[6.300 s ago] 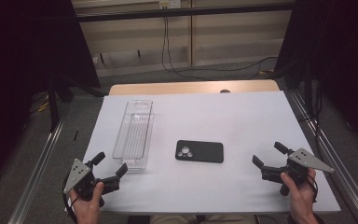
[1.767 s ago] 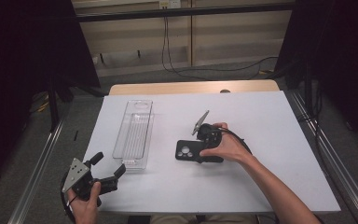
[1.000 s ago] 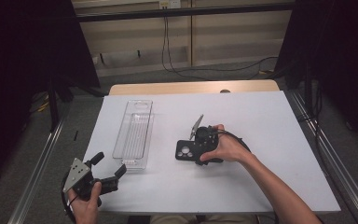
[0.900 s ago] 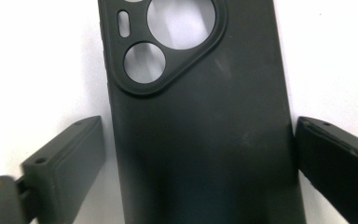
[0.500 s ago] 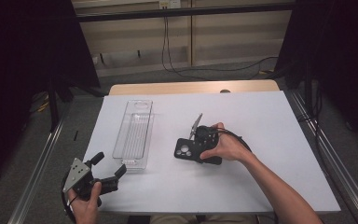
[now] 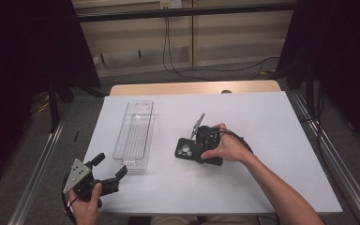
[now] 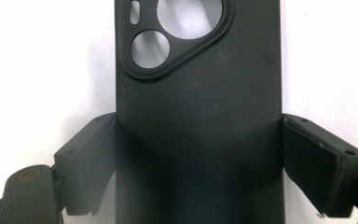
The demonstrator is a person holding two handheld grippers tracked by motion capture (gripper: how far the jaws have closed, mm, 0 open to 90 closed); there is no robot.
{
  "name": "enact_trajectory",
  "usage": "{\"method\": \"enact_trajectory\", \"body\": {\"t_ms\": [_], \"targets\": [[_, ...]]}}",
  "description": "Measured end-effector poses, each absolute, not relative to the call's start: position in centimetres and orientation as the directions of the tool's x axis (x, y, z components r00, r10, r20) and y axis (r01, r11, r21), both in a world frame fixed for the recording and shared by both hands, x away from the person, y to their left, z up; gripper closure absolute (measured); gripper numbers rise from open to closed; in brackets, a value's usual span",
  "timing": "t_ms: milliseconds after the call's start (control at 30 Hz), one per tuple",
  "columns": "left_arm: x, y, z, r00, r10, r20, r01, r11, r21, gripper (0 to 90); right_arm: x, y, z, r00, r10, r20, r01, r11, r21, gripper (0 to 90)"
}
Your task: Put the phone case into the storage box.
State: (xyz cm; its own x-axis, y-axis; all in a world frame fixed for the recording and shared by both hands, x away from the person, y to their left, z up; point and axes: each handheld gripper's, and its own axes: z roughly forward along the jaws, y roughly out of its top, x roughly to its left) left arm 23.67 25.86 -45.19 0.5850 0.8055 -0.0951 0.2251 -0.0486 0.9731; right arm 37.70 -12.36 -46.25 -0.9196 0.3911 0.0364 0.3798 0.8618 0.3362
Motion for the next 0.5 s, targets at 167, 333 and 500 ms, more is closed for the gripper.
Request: {"method": "enact_trajectory", "body": {"t_ms": [167, 333, 500], "targets": [[23.7, 25.6, -45.2, 0.585, 0.805, -0.1, 0.228, -0.045, 0.973, 2.7, 37.7, -12.4, -46.2, -0.915, 0.402, 0.031, 0.386, 0.854, 0.349, 15.2], [23.7, 25.8, -45.2, 0.582, 0.808, -0.094, 0.23, -0.053, 0.972, 2.7, 37.6, -12.7, -45.6, -0.91, 0.413, 0.027, 0.39, 0.836, 0.386, 15.3], [23.6, 25.8, -45.1, 0.595, 0.799, -0.088, 0.224, -0.06, 0.973, 2.7, 37.4, -13.2, -44.7, -0.902, 0.429, 0.05, 0.405, 0.799, 0.445, 15.3]]}}
